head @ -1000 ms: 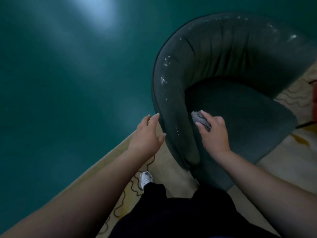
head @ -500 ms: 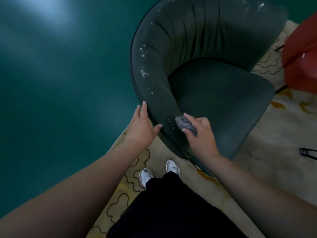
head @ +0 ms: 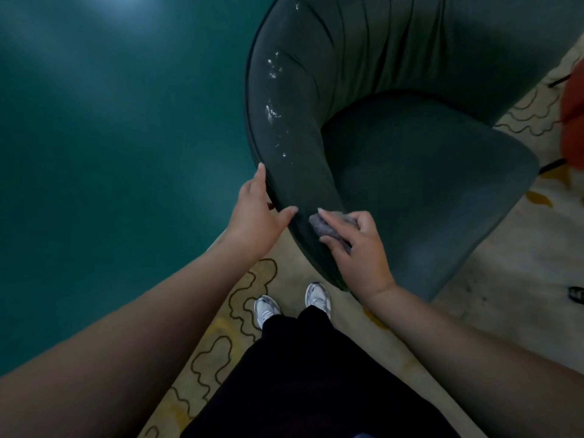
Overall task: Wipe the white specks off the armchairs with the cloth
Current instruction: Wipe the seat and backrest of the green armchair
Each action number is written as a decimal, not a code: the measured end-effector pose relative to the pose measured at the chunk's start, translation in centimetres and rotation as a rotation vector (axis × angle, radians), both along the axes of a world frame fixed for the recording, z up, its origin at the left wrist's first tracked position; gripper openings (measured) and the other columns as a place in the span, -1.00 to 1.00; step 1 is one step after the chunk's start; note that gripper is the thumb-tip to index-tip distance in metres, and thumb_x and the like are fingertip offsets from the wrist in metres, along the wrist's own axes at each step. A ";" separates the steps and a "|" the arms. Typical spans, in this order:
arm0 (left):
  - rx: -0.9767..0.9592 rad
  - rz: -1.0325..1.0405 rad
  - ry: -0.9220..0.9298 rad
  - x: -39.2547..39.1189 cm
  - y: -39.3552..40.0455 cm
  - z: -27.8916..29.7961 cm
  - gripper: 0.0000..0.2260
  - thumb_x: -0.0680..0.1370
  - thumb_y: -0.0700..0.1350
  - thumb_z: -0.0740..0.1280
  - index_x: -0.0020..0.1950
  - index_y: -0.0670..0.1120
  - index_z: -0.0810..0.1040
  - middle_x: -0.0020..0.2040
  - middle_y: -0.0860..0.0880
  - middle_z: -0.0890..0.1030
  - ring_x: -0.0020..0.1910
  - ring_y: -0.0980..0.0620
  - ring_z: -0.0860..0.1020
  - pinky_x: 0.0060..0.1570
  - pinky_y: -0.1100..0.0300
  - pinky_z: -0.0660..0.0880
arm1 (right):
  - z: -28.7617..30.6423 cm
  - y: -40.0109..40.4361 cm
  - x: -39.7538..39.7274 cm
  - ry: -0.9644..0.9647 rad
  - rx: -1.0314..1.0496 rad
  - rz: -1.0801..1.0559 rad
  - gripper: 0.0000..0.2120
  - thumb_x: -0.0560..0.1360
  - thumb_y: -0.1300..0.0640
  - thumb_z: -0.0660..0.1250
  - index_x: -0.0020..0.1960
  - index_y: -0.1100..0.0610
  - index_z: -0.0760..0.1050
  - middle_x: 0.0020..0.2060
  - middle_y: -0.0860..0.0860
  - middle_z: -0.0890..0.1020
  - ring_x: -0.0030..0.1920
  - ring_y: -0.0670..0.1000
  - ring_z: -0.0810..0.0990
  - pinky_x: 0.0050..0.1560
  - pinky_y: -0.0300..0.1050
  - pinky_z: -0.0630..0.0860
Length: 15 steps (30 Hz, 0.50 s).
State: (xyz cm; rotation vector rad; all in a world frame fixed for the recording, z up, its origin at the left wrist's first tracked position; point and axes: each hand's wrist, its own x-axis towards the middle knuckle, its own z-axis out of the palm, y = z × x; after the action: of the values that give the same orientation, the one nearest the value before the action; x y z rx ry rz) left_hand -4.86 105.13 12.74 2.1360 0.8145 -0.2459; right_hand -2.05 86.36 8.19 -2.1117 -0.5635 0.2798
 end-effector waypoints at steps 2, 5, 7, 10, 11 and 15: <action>-0.004 0.017 0.004 0.3 0.1 0.0 -0.18 0.50 0.00 0.43 0.58 0.03 -0.04 0.43 -0.03 0.28 0.16 0.08 0.47 0.15 0.18 0.42 | -0.4 -1.6 -1.4 -0.022 -0.016 -0.003 -0.46 0.45 0.33 0.43 0.33 -0.06 0.44 0.02 0.04 0.38 0.02 -0.18 0.38 0.17 -0.52 0.27; -0.010 0.031 0.014 0.5 0.2 -0.2 -0.18 0.51 -0.02 0.42 0.59 0.04 -0.05 0.43 -0.02 0.28 0.13 0.10 0.46 0.11 0.22 0.38 | -1.0 -2.4 -2.1 -0.051 -0.013 -0.010 -0.48 0.44 0.35 0.42 0.33 -0.01 0.47 0.02 0.03 0.36 0.04 -0.18 0.38 0.18 -0.50 0.29; -0.011 0.038 0.013 0.5 0.2 -0.4 -0.19 0.51 -0.01 0.42 0.58 0.05 -0.05 0.43 -0.01 0.29 0.15 0.08 0.48 0.17 0.16 0.42 | -1.2 -1.0 -0.8 -0.093 -0.005 0.000 -0.53 0.44 0.34 0.42 0.30 0.04 0.52 0.01 0.03 0.36 0.04 -0.19 0.36 0.18 -0.50 0.28; -0.014 0.056 0.006 0.5 0.4 -0.8 -0.22 0.52 0.00 0.40 0.58 0.09 -0.03 0.44 0.00 0.29 0.24 0.02 0.48 0.26 -0.01 0.45 | -1.3 1.6 1.9 -0.104 0.005 0.030 -0.55 0.46 0.29 0.41 0.30 0.01 0.52 0.01 0.03 0.36 0.05 -0.11 0.37 0.20 -0.46 0.29; -0.016 0.061 0.002 0.5 0.5 -0.9 -0.22 0.52 0.00 0.40 0.57 0.10 -0.03 0.44 0.01 0.30 0.25 0.01 0.48 0.26 -0.04 0.45 | -1.4 2.0 2.2 -0.097 0.006 0.040 -0.55 0.47 0.28 0.41 0.30 -0.01 0.51 0.02 0.03 0.36 0.06 -0.07 0.39 0.21 -0.43 0.32; -0.041 0.068 -0.003 0.7 0.5 -0.8 -0.23 0.52 -0.01 0.39 0.56 0.15 -0.05 0.45 0.05 0.31 0.23 0.01 0.50 0.24 -0.06 0.47 | -1.6 -0.1 0.4 -0.123 0.012 0.052 -0.53 0.47 0.28 0.38 0.33 -0.02 0.48 0.04 0.01 0.34 0.07 0.00 0.41 0.22 -0.38 0.33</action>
State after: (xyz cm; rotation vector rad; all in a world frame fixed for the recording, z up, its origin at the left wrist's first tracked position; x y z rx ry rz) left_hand -4.19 105.67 11.96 2.0657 0.8716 -0.2226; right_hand -1.64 86.24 6.62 -2.1153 -0.6912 0.1763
